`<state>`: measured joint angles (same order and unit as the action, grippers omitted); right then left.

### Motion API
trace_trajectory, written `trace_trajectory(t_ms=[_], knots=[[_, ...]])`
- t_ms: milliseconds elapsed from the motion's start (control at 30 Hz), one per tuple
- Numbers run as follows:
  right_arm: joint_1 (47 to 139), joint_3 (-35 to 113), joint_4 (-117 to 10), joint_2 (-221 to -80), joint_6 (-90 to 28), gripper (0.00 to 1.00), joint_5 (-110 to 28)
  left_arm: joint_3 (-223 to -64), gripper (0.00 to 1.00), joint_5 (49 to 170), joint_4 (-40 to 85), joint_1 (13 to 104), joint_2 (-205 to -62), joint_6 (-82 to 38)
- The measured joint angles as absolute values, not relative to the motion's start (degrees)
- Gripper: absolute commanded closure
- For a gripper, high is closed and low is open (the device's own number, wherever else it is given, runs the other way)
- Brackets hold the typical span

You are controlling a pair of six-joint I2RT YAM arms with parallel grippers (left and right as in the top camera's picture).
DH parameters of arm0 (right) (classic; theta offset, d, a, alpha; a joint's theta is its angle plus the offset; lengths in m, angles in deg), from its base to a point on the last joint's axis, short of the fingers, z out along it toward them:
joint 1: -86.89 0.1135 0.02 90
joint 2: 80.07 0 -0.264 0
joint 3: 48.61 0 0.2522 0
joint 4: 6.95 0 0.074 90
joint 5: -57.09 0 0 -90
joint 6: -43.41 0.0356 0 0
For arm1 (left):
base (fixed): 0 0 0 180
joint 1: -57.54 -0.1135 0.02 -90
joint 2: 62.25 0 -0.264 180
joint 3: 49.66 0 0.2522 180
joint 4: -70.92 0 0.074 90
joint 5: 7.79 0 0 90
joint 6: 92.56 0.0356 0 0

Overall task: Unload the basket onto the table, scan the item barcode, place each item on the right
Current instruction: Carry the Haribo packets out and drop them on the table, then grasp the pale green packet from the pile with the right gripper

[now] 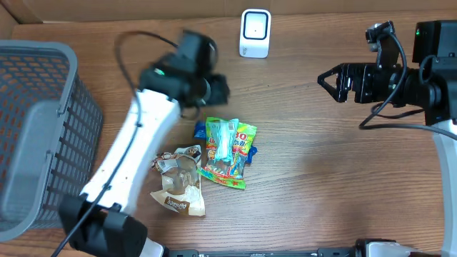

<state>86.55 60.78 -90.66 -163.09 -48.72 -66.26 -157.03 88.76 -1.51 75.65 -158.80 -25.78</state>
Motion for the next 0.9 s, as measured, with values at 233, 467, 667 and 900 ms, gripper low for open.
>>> trace_trajectory(t_ms=[233, 467, 667, 900], knots=[[90.38, 60.78, -90.18, -168.49, -44.40, 0.19, -66.61, -167.63, 0.40, 88.39, -4.81, 67.52, -158.38, -23.46], [99.52, 60.78, -89.72, -174.68, -42.06, 0.39, -66.76, -167.76, 0.40, 87.95, -7.20, 66.12, -158.47, -22.94], [106.47, 60.78, -90.40, -181.28, -35.85, 0.43, -63.79, -167.76, 0.40, 87.51, -8.22, 66.12, -160.09, -22.94], [113.24, 60.78, -89.74, -189.63, -30.63, 0.43, -61.84, -167.74, 0.40, 86.44, -8.25, 66.12, -162.03, -22.92]])
